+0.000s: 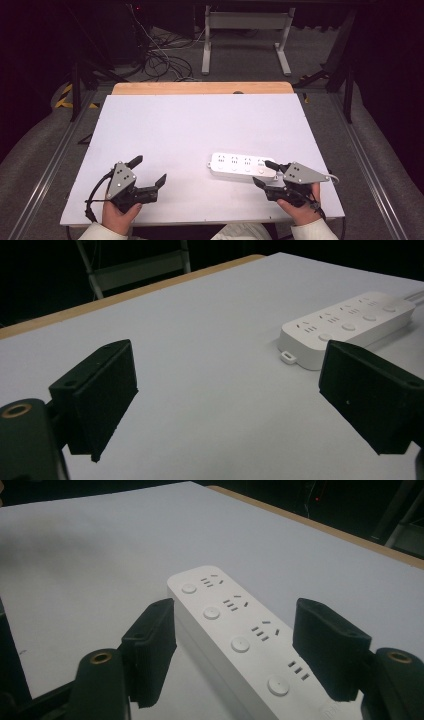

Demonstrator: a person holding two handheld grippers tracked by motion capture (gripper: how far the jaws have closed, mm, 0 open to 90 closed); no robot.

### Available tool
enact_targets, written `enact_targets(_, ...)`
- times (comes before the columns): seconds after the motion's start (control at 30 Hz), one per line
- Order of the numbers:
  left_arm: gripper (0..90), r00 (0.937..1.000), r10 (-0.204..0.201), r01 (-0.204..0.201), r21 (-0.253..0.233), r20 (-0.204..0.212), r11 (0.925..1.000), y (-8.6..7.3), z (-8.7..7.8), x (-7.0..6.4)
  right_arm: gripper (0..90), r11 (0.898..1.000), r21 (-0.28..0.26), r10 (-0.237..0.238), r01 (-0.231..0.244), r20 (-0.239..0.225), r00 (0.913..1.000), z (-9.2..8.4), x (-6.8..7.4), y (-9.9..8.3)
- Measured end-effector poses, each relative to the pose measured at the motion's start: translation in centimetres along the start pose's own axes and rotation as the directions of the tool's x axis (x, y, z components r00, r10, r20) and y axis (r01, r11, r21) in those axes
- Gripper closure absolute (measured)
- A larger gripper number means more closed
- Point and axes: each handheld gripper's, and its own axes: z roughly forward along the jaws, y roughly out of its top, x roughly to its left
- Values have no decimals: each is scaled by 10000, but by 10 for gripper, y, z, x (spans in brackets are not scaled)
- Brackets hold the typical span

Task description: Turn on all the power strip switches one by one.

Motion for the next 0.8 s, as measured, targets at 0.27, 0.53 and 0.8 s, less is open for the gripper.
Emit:
enact_targets(0.27,93,9986,446,-448,-73,-270,9990,0,-1,-3,339,10000,-18,50,-50,-3,10000,-1,0,1)
enact_targets(0.53,101,9986,448,-450,-89,-281,9989,0,-1,-4,360,9998,91,-155,155,52,9999,-1,2,4)
enact_targets(0.8,103,9987,433,-434,-44,-259,9990,0,-1,-4,379,9997,199,-169,172,-151,9997,-1,1,9)
